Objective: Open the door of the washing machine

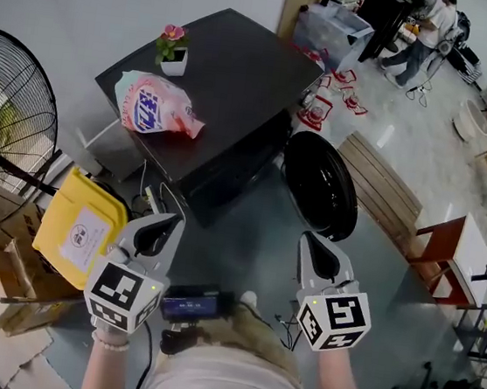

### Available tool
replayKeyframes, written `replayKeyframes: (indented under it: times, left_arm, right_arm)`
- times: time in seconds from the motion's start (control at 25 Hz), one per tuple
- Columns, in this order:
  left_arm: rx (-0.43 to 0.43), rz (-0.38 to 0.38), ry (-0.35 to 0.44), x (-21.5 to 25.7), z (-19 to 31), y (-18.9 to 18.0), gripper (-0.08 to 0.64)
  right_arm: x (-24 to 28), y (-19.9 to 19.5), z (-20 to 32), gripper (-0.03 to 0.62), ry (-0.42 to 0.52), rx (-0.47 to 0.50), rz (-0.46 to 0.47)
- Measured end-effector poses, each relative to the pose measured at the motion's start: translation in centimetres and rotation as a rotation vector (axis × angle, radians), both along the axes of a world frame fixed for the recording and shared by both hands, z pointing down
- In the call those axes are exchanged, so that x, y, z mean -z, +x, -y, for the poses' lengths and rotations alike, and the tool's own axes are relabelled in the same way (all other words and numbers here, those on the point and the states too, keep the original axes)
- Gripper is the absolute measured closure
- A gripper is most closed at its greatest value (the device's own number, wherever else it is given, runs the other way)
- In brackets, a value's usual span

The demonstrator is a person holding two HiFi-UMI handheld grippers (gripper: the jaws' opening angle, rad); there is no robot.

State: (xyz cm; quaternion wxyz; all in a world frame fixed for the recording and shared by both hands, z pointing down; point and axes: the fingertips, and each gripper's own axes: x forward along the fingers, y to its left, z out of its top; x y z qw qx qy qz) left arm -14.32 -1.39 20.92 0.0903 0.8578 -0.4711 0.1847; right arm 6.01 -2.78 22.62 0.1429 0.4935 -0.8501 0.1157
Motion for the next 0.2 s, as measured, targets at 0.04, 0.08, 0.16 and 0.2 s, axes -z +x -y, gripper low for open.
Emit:
replayKeyframes:
  times: [0.04, 0.08, 0.16, 0.2]
  left_arm:
    - [-0.001, 0.000, 0.000, 0.01, 0.07, 0.05, 0.566]
    - [-0.002, 0.000, 0.001, 0.03, 0.16, 0.08, 0.568]
    - [-0.003, -0.002, 0.004, 0.06, 0.34, 0.10, 0.567]
    - [-0.004, -0.003, 0.005, 0.07, 0.43, 0.10, 0.567]
  right_arm:
    - [-0.06, -0.01, 0.05, 0.588, 0.001, 0.002, -0.001]
    - [-0.12, -0.04, 0.10, 0.588, 0.002, 0.005, -0.002]
    - [-0.16, -0.16, 0.21, 0.588, 0.003, 0.010, -0.006]
    - [-0.17, -0.24, 0.27, 0.588, 0.003, 0.013, -0.008]
